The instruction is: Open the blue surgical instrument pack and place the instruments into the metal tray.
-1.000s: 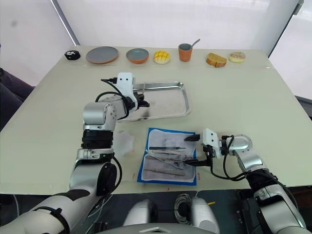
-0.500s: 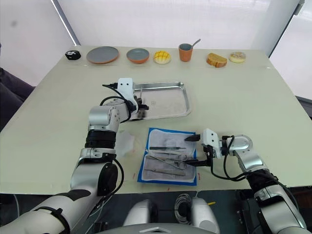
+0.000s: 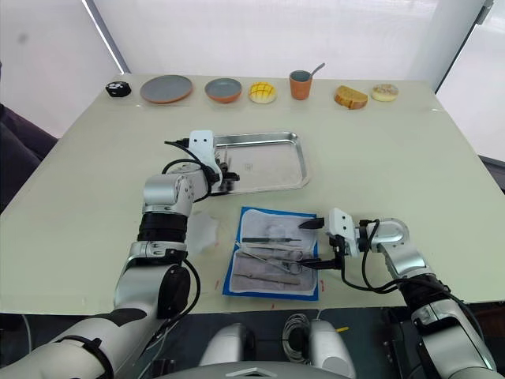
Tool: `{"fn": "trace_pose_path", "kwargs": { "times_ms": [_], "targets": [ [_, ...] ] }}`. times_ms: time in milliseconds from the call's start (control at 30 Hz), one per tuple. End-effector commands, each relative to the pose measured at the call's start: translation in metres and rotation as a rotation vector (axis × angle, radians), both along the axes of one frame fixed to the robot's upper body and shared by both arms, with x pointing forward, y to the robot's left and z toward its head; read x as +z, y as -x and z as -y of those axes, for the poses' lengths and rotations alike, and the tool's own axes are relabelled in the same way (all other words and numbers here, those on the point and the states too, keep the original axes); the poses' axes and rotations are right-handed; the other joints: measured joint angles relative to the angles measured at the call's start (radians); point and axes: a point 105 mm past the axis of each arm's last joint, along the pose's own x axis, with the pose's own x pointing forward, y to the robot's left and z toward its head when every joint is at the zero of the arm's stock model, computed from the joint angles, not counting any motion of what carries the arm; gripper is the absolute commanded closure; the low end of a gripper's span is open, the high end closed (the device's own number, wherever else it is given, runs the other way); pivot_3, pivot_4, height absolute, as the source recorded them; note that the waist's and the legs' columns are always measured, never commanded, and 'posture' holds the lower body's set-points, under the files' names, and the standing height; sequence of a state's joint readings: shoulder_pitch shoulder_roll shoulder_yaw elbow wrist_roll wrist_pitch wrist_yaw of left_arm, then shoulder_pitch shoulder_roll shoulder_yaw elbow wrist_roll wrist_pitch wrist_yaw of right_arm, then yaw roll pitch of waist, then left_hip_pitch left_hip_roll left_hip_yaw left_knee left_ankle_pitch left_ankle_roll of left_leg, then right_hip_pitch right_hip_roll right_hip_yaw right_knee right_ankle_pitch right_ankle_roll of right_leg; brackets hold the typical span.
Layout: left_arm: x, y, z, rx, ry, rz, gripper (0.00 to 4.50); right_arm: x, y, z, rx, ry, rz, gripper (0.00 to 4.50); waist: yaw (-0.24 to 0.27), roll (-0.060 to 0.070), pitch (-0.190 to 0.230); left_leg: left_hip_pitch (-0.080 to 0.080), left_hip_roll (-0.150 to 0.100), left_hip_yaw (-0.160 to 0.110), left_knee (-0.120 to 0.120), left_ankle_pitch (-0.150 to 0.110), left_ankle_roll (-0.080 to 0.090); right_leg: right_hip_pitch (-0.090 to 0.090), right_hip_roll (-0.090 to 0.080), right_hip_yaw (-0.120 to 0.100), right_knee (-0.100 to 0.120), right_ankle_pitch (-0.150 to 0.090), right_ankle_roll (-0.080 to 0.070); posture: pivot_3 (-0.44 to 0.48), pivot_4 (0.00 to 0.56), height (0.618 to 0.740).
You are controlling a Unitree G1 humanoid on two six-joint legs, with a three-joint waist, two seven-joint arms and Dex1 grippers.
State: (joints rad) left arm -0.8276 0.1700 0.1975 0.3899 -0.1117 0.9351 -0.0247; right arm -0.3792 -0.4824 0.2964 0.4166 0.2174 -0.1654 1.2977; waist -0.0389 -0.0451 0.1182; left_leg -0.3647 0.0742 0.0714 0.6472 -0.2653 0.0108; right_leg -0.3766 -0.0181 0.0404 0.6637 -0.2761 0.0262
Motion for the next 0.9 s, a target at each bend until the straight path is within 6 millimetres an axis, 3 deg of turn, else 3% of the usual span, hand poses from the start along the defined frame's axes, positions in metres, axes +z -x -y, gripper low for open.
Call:
{"fn": "trace_pose_path", "kwargs": {
  "times_ms": [33, 133, 300, 333, 633, 767, 900],
  "targets": [
    [0.006, -0.001, -0.002, 0.009, 0.011, 0.021, 4.43, -0.051, 0.015, 0.023, -0.074, 0.178, -0.172, 0.0, 0.0, 0.0, 0.0, 0.0, 0.0, 0.0, 0.0, 0.0, 0.0, 0.0, 0.0, 0.0, 0.0, 0.0, 0.0, 0.0, 0.15, 0.74],
    [0.005, 0.0, -0.003, 0.015, 0.016, 0.018, 4.43, -0.05, 0.015, 0.023, -0.073, 0.178, -0.172, 0.0, 0.0, 0.0, 0.0, 0.0, 0.0, 0.0, 0.0, 0.0, 0.0, 0.0, -0.001, 0.0, 0.0, 0.0, 0.0, 0.0, 0.15, 0.74],
    [0.007, 0.001, -0.002, 0.027, 0.029, 0.026, 2.71, -0.051, 0.016, 0.023, -0.074, 0.178, -0.173, 0.0, 0.0, 0.0, 0.0, 0.0, 0.0, 0.0, 0.0, 0.0, 0.0, 0.0, -0.001, 0.0, 0.0, 0.0, 0.0, 0.0, 0.15, 0.74],
    [0.007, 0.002, 0.0, 0.021, 0.034, 0.027, 2.18, -0.051, 0.016, 0.023, -0.074, 0.178, -0.173, 0.0, 0.0, 0.0, 0.0, 0.0, 0.0, 0.0, 0.0, 0.0, 0.0, 0.0, -0.001, 0.0, 0.0, 0.0, 0.0, 0.0, 0.15, 0.74],
    [0.036, 0.013, 0.031, -0.134, 0.156, 0.13, 2.18, -0.051, 0.016, 0.023, -0.077, 0.176, -0.174, 0.0, 0.0, 0.0, 0.001, 0.0, 0.0, 0.0, -0.001, 0.0, 0.0, 0.0, -0.005, 0.0, -0.001, 0.0, 0.0, 0.0, 0.15, 0.74],
    [0.071, 0.037, 0.07, -0.465, 0.259, 0.267, 2.18, -0.051, 0.016, 0.023, -0.075, 0.174, -0.175, 0.0, -0.001, 0.001, 0.001, 0.0, 0.0, 0.0, -0.003, 0.0, -0.001, 0.0, -0.007, 0.0, -0.001, 0.0, 0.0, 0.0, 0.15, 0.74],
    [0.083, 0.067, 0.087, -0.741, 0.271, 0.326, 2.18, -0.05, 0.015, 0.021, -0.074, 0.169, -0.174, 0.0, -0.002, 0.002, 0.001, 0.002, 0.0, 0.0, -0.006, 0.002, -0.004, 0.0, -0.008, 0.0, -0.002, 0.0, 0.0, 0.0, 0.15, 0.74]
  ]
}}
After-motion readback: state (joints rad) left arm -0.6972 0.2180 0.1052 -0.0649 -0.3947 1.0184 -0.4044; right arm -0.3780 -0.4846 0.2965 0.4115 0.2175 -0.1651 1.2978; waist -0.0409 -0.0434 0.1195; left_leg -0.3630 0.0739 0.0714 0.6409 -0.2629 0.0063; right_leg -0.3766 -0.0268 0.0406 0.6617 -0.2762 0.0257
